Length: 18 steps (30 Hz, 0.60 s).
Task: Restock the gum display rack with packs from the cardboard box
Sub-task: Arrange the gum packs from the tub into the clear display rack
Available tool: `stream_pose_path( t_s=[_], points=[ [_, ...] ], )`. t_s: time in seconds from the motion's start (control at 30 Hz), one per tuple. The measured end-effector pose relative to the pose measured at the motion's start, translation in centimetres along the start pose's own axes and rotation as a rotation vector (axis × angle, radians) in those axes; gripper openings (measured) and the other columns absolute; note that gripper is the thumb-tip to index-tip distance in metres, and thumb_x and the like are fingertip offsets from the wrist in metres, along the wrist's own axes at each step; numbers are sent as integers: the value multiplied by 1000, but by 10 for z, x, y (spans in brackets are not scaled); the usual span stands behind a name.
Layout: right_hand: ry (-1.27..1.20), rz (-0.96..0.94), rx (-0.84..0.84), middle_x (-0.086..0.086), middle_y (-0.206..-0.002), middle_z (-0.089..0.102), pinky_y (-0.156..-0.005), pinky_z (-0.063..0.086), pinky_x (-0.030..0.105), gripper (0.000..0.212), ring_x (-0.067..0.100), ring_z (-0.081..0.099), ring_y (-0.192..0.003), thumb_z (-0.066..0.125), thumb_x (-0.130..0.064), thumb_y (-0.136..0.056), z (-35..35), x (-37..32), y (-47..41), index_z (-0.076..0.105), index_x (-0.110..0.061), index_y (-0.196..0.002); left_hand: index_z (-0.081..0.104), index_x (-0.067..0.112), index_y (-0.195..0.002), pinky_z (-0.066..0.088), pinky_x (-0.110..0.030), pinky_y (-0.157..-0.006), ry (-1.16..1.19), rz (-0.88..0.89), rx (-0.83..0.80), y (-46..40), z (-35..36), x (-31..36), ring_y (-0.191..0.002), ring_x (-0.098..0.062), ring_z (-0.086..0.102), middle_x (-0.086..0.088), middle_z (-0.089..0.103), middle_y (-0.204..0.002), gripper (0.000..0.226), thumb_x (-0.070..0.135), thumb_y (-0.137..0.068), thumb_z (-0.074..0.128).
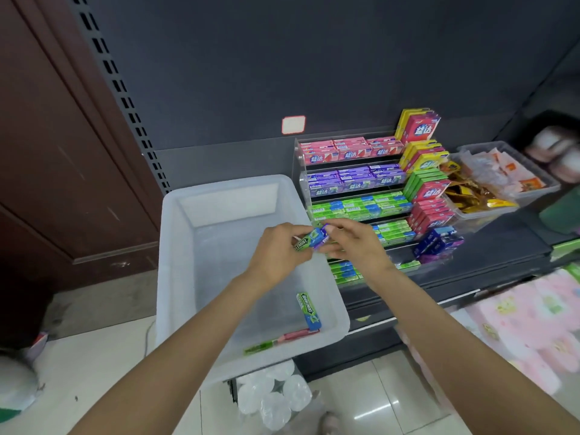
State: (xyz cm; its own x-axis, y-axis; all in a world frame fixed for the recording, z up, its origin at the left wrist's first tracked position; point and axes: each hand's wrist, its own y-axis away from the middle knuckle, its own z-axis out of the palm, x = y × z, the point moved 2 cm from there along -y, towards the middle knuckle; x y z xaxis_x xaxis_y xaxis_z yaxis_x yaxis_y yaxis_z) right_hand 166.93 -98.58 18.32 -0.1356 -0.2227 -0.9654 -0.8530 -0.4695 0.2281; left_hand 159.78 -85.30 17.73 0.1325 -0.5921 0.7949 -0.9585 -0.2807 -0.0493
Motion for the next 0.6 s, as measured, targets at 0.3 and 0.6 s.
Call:
stream_pose_path(
  t_s=[0.3, 0.6],
  points=[
    [-262, -9, 165, 21, -84, 66, -64, 56, 18, 11, 15, 70, -63, 55, 6, -89, -66, -9, 19, 59, -4, -91, 66, 12, -111, 48, -20, -73, 177, -37, 125, -19, 13, 46, -80, -14, 59, 1, 64, -95, 39, 21, -74, 78],
    [-332, -71, 156, 14, -85, 65, -72, 57, 19, 11, 25, 67, -82, 56, 8, -87, -160, -23, -10, 52, -2, -85, 56, 29, -94, 50, -30, -63, 298, -78, 189, -63, 52, 105, -71, -14, 53, 2, 51, -73, 28, 26, -75, 76]
  ],
)
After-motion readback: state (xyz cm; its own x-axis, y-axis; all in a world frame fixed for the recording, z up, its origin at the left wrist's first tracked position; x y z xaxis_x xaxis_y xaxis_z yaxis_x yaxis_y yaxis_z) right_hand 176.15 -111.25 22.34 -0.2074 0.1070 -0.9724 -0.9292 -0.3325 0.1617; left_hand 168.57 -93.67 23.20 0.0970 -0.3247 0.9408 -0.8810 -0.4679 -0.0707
